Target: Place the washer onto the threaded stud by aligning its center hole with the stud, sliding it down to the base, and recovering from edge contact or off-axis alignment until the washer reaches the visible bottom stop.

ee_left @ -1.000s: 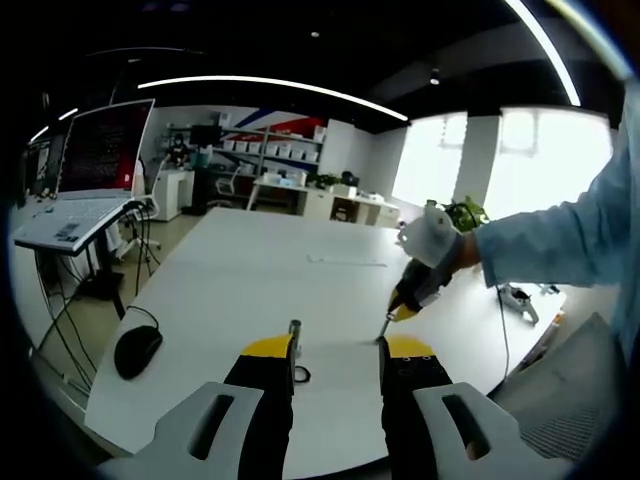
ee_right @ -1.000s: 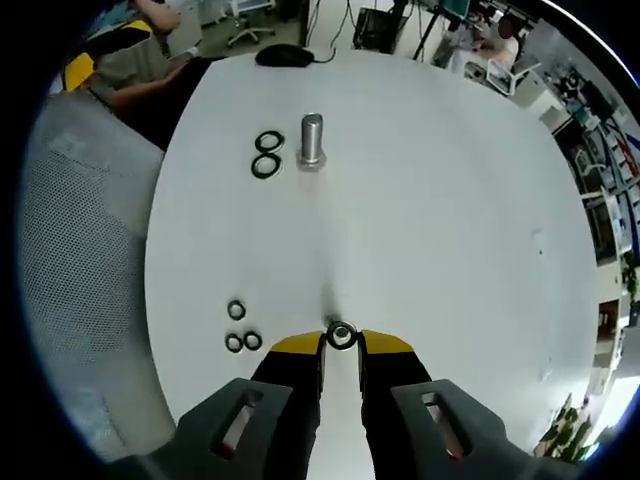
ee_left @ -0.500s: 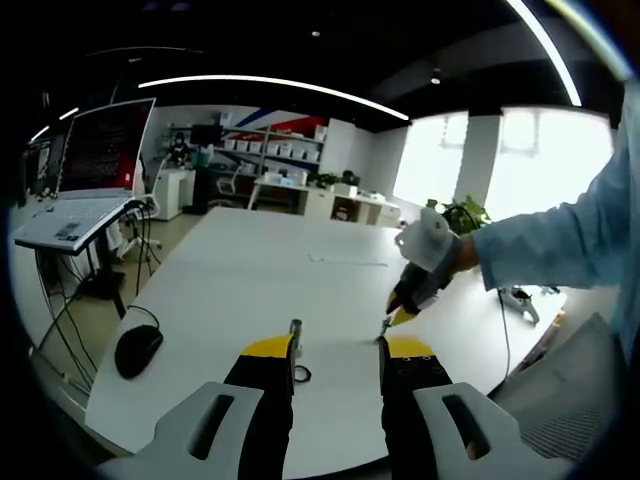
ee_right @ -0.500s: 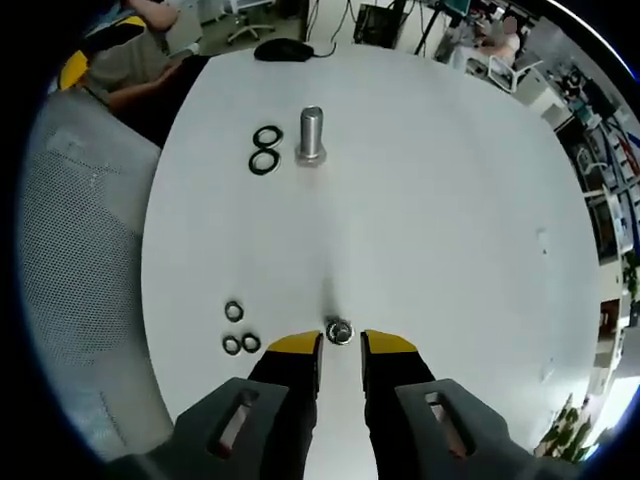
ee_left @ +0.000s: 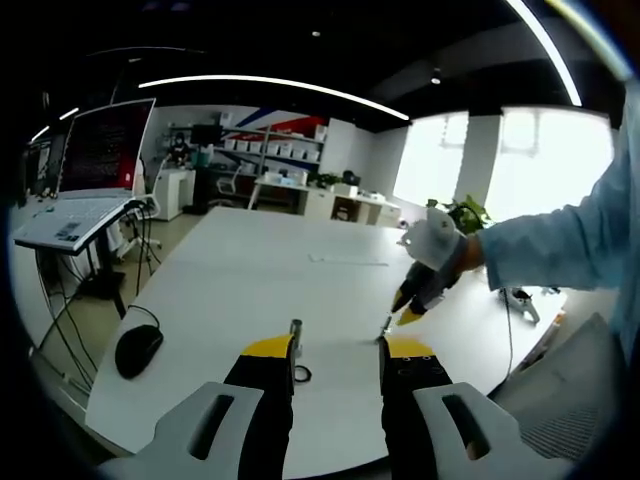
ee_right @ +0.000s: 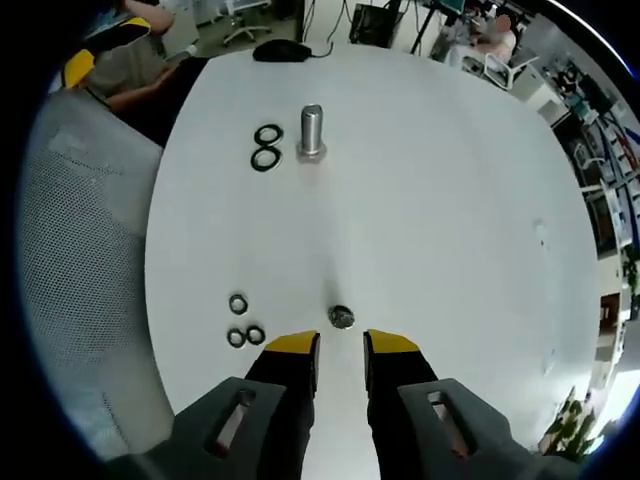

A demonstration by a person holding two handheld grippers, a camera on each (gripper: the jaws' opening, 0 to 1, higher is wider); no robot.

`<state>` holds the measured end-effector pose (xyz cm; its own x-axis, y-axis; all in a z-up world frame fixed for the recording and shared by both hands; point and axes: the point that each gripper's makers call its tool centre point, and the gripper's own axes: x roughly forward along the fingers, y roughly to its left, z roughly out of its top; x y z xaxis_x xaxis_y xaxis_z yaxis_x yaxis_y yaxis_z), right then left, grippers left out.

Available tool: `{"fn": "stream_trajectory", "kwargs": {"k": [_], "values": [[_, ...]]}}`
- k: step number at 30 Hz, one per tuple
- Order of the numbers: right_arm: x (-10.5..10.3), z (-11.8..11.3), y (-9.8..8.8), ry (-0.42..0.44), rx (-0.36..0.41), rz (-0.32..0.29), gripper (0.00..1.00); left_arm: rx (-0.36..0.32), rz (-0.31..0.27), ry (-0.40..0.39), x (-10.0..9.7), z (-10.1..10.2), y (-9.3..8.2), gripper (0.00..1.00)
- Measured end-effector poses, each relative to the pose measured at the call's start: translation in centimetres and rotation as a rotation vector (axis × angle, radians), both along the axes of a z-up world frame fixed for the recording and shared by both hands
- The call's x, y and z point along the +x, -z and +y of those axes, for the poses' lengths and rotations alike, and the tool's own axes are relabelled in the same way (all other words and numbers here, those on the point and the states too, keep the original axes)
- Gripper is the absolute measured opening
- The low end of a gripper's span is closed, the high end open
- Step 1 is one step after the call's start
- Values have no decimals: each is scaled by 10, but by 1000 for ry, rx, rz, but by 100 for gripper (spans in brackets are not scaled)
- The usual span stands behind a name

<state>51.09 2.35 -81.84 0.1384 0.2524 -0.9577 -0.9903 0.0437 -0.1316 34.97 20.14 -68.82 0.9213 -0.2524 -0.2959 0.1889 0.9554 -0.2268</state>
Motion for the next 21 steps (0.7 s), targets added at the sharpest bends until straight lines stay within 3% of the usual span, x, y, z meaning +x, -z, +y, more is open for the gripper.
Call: {"fn": "stream_trajectory", "kwargs": {"k": [13, 21], "values": [[-15, -5, -2, 23, 33, 31, 19, 0, 0, 1, 0, 0, 0, 31], [-23, -14, 7, 43, 28, 44, 19, 0, 0, 0, 0, 0, 0, 31]]}}
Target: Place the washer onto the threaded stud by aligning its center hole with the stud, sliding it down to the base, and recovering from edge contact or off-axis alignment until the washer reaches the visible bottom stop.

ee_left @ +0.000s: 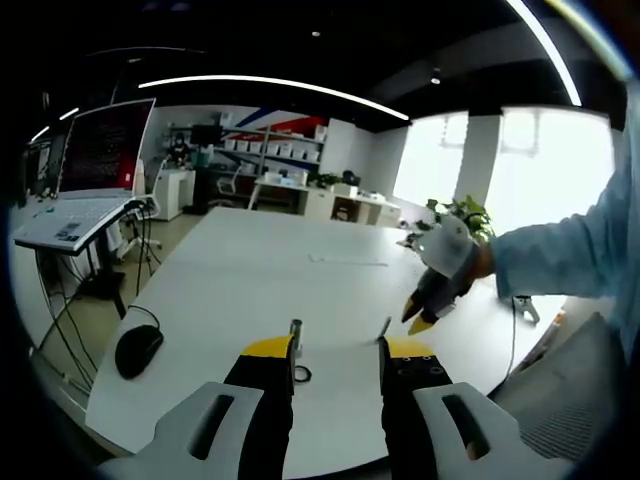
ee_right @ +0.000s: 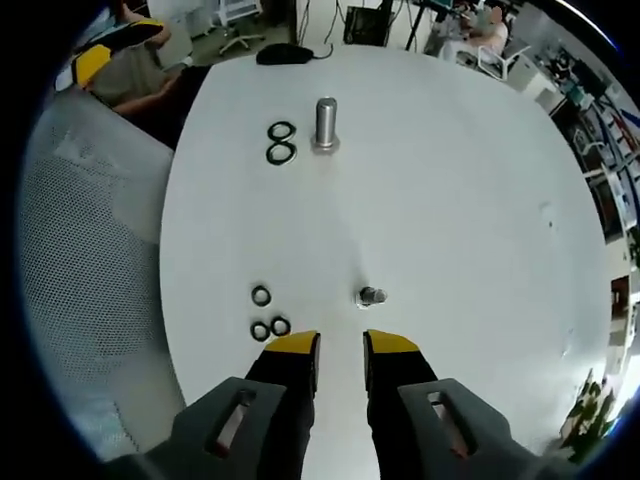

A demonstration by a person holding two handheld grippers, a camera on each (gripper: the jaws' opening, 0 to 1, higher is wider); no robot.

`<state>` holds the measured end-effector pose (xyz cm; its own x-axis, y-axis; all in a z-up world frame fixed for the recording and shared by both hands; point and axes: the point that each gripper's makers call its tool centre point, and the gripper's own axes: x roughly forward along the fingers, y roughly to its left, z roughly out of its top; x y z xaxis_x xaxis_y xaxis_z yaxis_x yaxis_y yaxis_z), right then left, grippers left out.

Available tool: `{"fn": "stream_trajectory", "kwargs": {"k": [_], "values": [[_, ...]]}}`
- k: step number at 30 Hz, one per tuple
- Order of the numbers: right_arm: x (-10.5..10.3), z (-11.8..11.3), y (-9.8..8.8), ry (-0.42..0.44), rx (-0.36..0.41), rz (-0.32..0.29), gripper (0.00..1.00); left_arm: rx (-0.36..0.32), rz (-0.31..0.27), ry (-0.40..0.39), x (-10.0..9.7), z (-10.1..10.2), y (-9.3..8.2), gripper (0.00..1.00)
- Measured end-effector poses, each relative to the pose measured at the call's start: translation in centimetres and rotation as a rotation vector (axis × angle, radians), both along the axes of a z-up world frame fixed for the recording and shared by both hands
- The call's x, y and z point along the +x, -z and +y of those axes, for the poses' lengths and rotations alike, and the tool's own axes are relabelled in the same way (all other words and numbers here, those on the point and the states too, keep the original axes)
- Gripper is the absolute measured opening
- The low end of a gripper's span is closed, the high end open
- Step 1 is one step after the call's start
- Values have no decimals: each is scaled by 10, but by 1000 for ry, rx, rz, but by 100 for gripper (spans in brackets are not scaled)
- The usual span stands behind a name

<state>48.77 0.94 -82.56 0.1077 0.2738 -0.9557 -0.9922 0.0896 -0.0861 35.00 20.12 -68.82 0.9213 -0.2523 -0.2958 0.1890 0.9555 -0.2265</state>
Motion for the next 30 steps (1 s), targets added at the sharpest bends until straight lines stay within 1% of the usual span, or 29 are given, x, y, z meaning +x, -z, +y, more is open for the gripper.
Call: {"fn": "stream_trajectory", "kwargs": {"k": [10, 16, 21, 26, 30], "values": [[-11, -3, 2, 23, 23, 18, 19, 0, 0, -1, 0, 0, 0, 31], [-21, -7, 10, 36, 33, 28, 19, 0, 0, -2, 0, 1, 0, 31], [-30, -10, 18, 49, 35, 51, 19, -1, -1, -3, 0, 1, 0, 31], [-37, -11, 22, 57, 35, 74, 18, 2, 0, -2, 0, 0, 0, 31], [-45, -10, 27, 56, 32, 102, 18, 6, 4, 5, -1, 0, 1, 31]]}}
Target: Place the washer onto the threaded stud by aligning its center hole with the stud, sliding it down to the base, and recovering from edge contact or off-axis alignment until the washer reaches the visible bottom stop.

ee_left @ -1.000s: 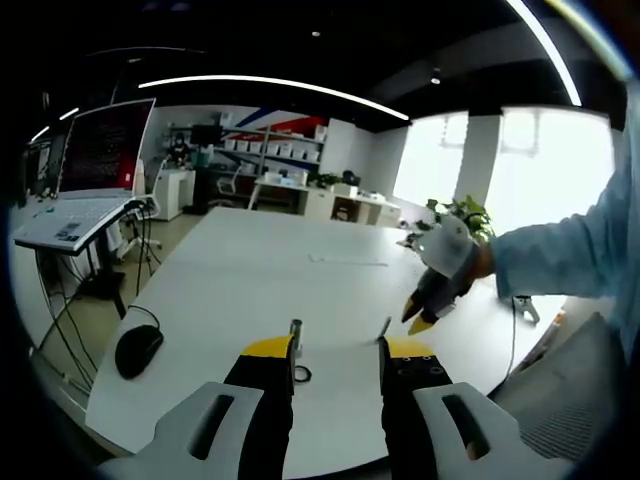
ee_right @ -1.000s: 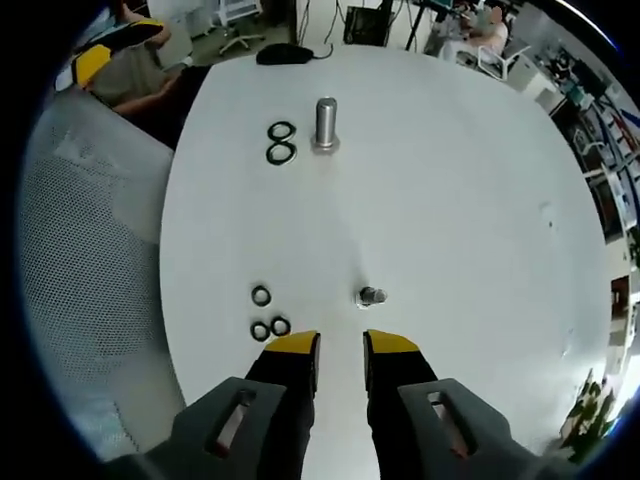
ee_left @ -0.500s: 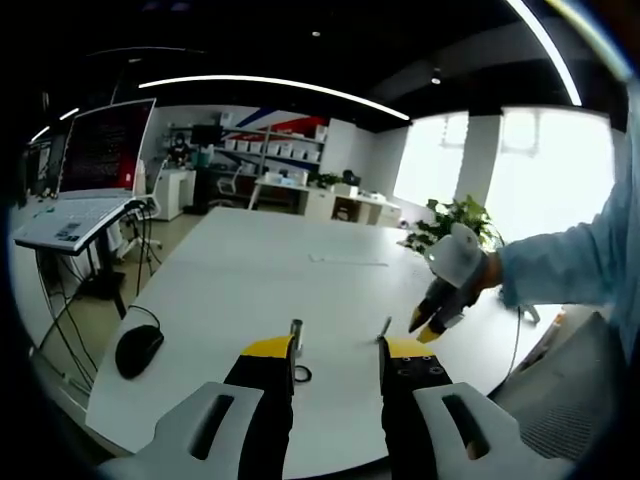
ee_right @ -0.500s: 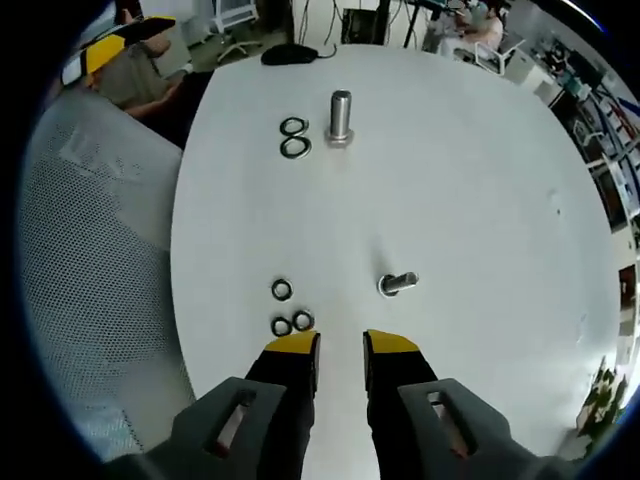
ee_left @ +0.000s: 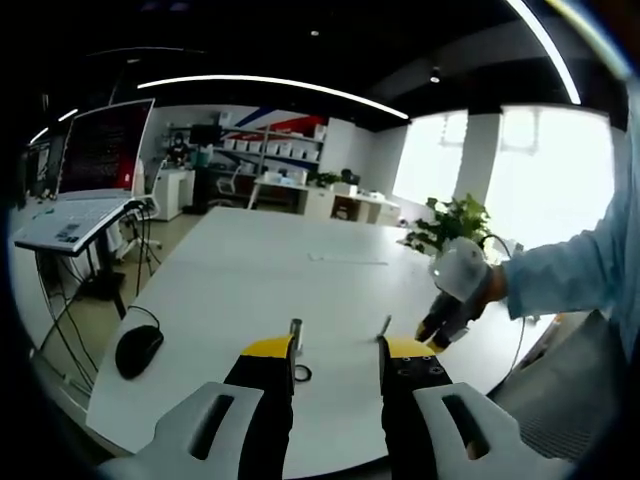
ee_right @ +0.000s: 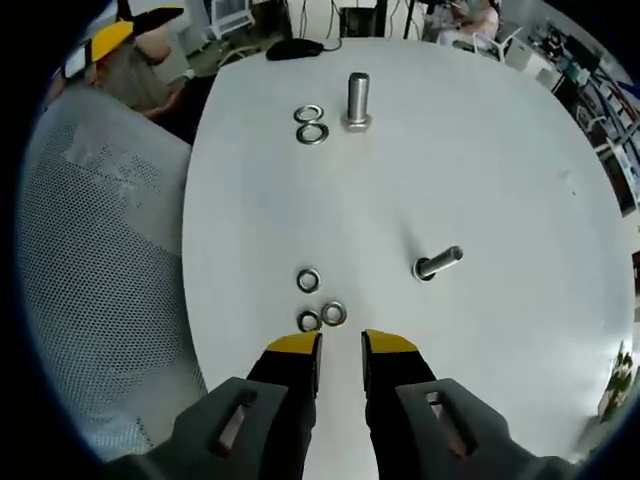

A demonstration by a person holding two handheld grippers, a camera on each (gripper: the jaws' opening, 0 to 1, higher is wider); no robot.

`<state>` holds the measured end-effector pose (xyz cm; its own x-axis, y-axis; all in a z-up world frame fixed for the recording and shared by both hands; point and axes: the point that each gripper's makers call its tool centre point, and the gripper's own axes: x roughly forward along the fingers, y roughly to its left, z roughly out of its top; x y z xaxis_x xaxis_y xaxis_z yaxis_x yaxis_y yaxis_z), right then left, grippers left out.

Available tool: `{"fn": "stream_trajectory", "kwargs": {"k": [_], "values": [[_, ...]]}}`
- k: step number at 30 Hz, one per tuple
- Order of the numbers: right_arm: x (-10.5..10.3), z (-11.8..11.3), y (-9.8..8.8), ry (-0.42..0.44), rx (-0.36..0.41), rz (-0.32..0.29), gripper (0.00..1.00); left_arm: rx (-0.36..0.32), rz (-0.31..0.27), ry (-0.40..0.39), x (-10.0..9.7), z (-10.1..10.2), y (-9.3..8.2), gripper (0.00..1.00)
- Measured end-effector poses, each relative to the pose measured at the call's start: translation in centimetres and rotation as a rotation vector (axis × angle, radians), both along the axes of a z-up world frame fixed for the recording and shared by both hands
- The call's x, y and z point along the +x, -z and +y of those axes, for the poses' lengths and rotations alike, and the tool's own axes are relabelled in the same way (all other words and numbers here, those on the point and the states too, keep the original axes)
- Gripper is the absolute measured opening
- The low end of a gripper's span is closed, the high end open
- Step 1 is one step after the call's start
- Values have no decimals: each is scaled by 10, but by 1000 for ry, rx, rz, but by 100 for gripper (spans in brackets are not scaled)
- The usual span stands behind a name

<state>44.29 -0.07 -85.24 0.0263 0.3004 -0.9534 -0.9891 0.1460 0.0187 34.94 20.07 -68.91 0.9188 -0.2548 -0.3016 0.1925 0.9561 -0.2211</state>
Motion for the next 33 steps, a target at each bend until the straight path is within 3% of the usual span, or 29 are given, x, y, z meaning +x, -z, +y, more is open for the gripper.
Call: {"fn": "stream_trajectory", "kwargs": {"k": [12, 25, 33], "values": [[-18, 4, 14, 10, 2, 51, 18, -1, 3, 0, 0, 0, 0, 31], [-25, 4, 26, 11, -15, 68, 18, 2, 3, -2, 0, 0, 1, 31], [-22, 10, 26, -2, -4, 35, 18, -1, 4, -3, 0, 1, 1, 31]]}}
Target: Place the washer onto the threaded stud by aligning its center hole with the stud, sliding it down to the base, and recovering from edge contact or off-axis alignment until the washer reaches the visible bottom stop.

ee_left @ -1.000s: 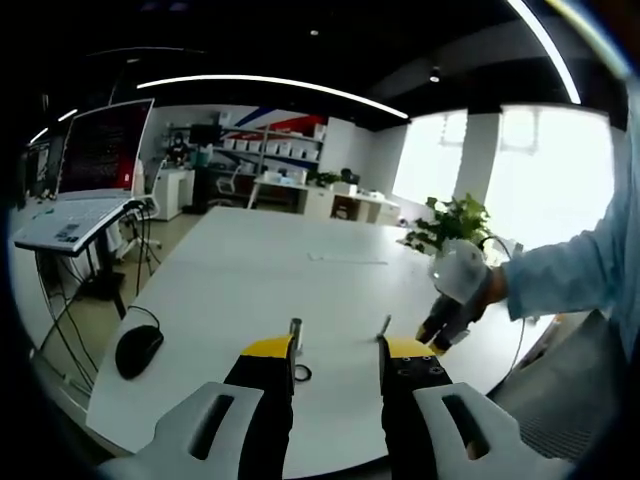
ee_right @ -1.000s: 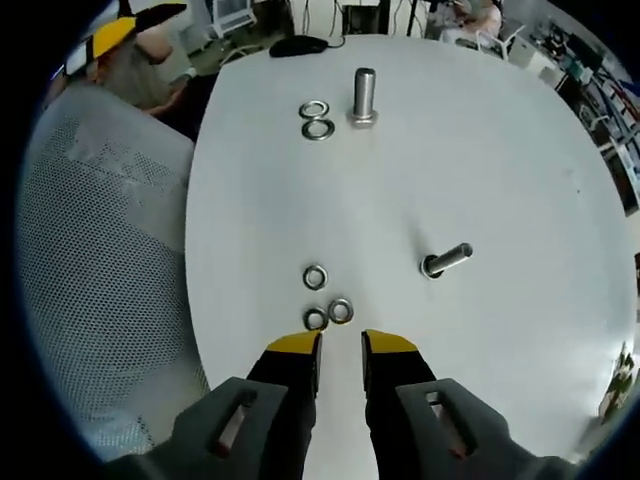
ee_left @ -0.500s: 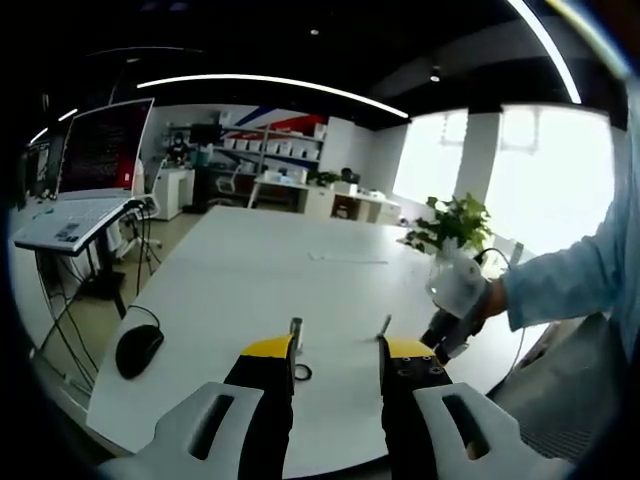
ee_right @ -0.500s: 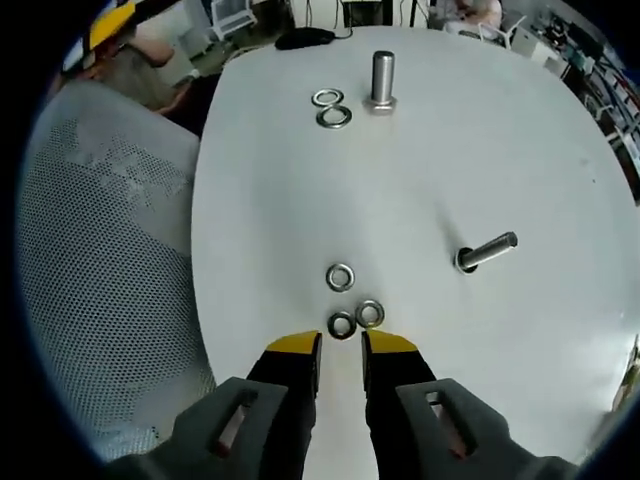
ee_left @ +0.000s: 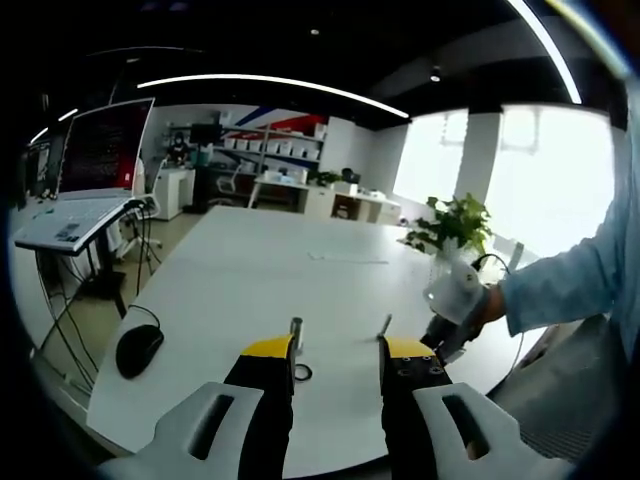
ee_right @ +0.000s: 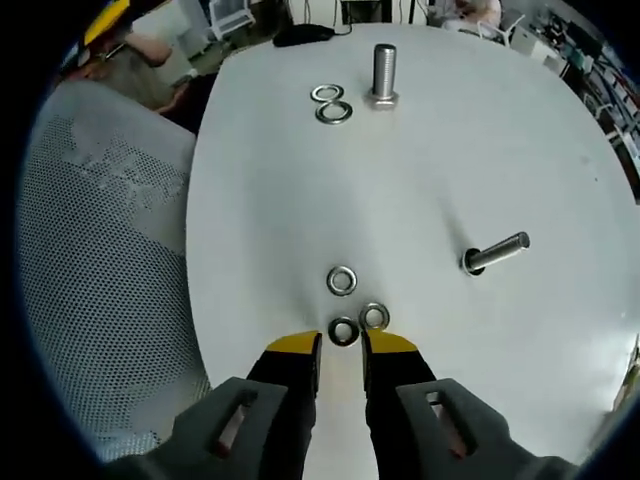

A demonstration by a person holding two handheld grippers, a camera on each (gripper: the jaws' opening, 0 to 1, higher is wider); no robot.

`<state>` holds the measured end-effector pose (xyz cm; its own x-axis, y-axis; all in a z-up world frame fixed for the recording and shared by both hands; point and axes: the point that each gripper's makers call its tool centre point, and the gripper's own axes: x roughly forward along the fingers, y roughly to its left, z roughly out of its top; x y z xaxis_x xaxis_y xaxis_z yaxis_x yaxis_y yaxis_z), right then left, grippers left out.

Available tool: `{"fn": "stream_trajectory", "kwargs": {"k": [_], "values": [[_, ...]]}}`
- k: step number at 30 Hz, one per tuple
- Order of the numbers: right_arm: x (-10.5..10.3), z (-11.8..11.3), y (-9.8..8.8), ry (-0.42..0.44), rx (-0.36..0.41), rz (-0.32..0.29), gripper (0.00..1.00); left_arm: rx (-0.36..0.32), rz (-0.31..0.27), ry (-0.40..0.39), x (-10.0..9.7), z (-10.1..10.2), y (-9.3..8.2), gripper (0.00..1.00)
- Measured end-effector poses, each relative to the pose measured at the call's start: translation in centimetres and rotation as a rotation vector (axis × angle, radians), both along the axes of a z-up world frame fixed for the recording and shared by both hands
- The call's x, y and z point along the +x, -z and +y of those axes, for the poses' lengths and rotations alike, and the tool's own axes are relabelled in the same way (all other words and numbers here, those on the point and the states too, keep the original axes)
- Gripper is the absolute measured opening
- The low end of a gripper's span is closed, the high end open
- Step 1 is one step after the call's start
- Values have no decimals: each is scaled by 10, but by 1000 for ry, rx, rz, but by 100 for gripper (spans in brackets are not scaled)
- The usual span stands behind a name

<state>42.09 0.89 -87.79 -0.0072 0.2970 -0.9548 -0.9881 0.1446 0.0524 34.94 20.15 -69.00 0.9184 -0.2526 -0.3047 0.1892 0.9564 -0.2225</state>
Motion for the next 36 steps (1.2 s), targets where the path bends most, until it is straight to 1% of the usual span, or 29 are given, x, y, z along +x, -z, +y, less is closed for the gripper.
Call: {"fn": "stream_trajectory", "kwargs": {"k": [5, 13, 18, 23, 27, 32, 36], "values": [[2, 1, 1, -50, -20, -60, 16, 1, 0, -1, 0, 0, 0, 31], [4, 0, 1, -26, -8, -60, 14, 2, 0, 0, 0, 0, 0, 31], [4, 1, 1, -34, -14, -61, 14, 0, -3, -3, 0, 0, -1, 31], [1, -1, 1, -43, -23, -43, 14, 0, -4, -3, 0, 1, -1, 31], [-1, -3, -3, -64, -31, -36, 14, -4, -6, -3, 0, 1, -1, 31], [3, -2, -11, -60, -26, -30, 14, -3, -6, -1, 0, 0, -1, 31], [7, -2, -17, -73, -28, -37, 14, -3, -7, -2, 0, 0, -1, 31]]}}
